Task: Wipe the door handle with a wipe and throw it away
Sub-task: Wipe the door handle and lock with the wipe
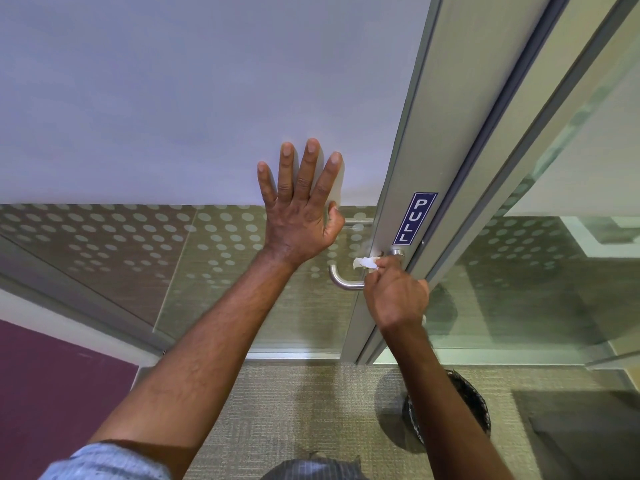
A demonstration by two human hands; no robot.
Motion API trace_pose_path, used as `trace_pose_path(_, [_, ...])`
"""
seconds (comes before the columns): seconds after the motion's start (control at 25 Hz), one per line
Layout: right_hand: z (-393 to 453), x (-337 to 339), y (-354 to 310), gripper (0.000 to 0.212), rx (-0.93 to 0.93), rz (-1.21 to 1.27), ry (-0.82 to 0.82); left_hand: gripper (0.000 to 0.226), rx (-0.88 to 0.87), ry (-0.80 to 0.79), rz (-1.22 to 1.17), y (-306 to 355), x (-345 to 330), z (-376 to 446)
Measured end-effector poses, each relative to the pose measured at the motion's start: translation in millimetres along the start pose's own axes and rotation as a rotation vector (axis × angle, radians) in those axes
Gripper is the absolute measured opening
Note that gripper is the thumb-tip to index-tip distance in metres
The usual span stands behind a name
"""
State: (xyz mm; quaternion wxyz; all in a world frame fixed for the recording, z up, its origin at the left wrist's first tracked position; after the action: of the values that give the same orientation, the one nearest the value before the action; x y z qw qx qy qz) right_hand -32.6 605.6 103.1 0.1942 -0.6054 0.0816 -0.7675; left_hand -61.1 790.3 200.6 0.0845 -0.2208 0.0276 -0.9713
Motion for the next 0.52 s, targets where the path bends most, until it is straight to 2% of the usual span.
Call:
trace_pose_path(0.12, [-0.3,6.1,0.3,0.037,0.015,0.049,-0.033,0.113,0.002,-0.004,-0.003,0.1,0.2,0.1])
trace_pose_path(0.24, [-3.0,21.3,-1.5,0.033,0.023,0.155,0.066,0.112,0.003,-0.008,-0.002,0.0,0.7,0.1])
trace_pose_path(0.32, [-10.8,25.1,-4.0,0.039,0.02,0.192,0.106,0.112,0.004,-0.007,-0.007,-0.3,0.9,0.0])
trace_pose_path(0.52, [-21.3,12.5,-10.1,0.044,0.046,0.03,0.028,0.112,-0.002,-0.01,-0.001,0.7,1.7,0.6])
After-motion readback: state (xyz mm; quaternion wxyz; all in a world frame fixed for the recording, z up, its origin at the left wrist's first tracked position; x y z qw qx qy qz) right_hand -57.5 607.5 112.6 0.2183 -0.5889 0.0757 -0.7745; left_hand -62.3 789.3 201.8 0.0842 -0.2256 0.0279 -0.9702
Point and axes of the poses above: each hand's wrist, its own z-axis towards the middle knuckle, its own x-axis out of the back of the hand, y = z × x, the point moved 5 cm from there along z, towards the middle knuckle, and after that the axes turned 11 degrees about y, right-handed, at the moved point
